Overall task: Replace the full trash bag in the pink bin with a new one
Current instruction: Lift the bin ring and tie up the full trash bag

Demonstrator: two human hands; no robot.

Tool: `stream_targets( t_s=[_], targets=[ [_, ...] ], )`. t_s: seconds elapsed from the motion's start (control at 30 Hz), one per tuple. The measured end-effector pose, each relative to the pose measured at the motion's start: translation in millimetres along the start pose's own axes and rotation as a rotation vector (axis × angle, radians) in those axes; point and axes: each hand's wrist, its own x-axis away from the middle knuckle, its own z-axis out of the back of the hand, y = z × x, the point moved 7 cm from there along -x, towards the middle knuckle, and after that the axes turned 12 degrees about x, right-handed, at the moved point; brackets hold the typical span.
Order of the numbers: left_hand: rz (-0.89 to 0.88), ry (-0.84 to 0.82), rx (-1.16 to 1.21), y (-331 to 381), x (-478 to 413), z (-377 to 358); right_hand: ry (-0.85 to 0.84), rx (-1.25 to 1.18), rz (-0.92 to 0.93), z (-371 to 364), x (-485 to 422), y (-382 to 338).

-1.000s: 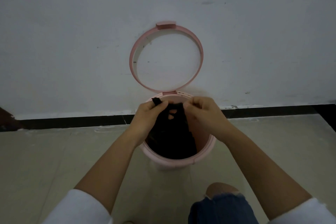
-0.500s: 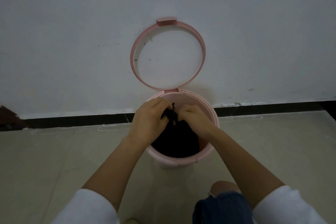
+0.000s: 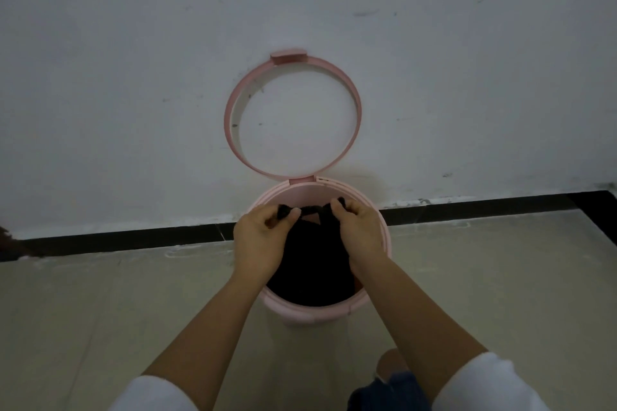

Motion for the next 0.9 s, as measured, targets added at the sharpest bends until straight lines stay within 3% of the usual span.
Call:
stream_targets(
  t_s=[0.1, 0.23, 0.67, 0.9],
  targets=[
    [0.179, 0.096, 0.098, -26.4, -3.2, 13.9, 0.192, 0.147, 0.050, 18.4, -14.8, 4.0],
    [0.352, 0.093, 0.118, -50.7, -3.9, 27.2, 0.325, 0.322, 0.124, 44.6, -31.8, 7.4],
    [0.463, 0.263, 0.029, -75.7, -6.1, 76.5, 0.495, 0.432, 0.007, 98.7, -53.0, 24.3],
    [0.509, 0.332, 0.121, -78.0, -6.2, 90.5, 0.582, 0.354, -0.114, 133.7, -62.2, 51.7]
  ],
)
